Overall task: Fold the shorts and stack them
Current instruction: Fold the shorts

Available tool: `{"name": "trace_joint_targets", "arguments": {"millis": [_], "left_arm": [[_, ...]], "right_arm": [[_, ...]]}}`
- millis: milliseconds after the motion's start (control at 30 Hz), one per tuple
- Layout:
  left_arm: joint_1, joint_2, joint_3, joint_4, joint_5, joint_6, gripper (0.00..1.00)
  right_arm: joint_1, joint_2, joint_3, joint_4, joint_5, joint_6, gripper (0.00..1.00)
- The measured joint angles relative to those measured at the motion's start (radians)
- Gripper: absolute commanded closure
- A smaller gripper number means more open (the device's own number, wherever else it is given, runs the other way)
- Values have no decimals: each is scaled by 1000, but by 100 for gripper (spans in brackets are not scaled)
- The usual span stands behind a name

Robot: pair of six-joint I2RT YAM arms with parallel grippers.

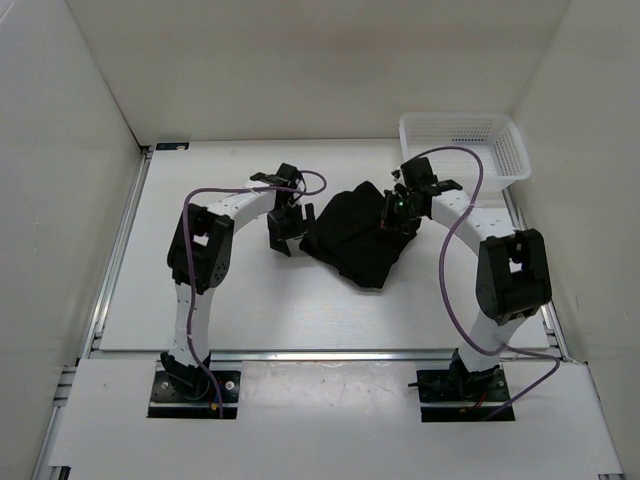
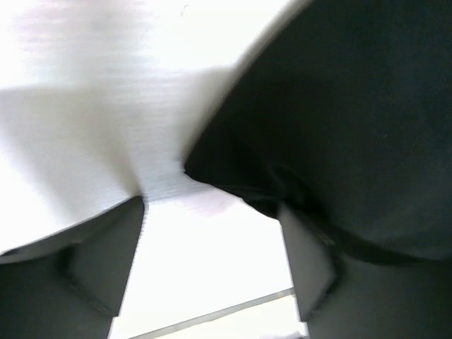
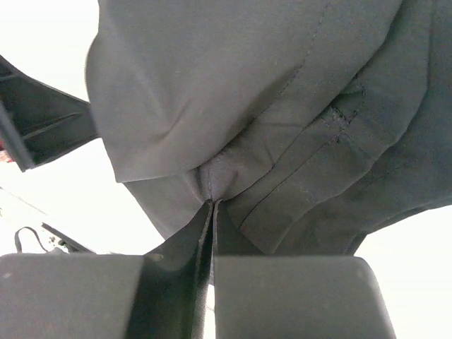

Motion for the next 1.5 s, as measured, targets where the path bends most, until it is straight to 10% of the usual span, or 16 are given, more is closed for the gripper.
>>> {"name": "trace_joint_targets", "arguments": {"millis": [133,300,367,567,867,1267,1367,1500], "left_arm": [[0,-18,-12,4,-8,-12,8],[0,17,34,6,14,-10,89],[0,31,54,15,24,-5,90],[0,30,52,25,26,4,90],[0,4,17,38,23,6,90],[0,-5,-2,49,11,6,90],[0,-7,-3,50,7,6,90],[0,-8,-3,50,2,6,90]], "right_arm": [[0,-55,-5,-3,23,-2,100],[0,-64,-10,-5,36,-5,92],[0,-64,-16,-8,37,-6,70],[0,-63,-21,-14,31,-25,64],[16,-32,-21,-14,6,-30,100],[22,-157,-128,-12,102,-23,100],[22,-214,-139,-13,97,-23,68],[22,-220,-165,13,65,-22,54]]}}
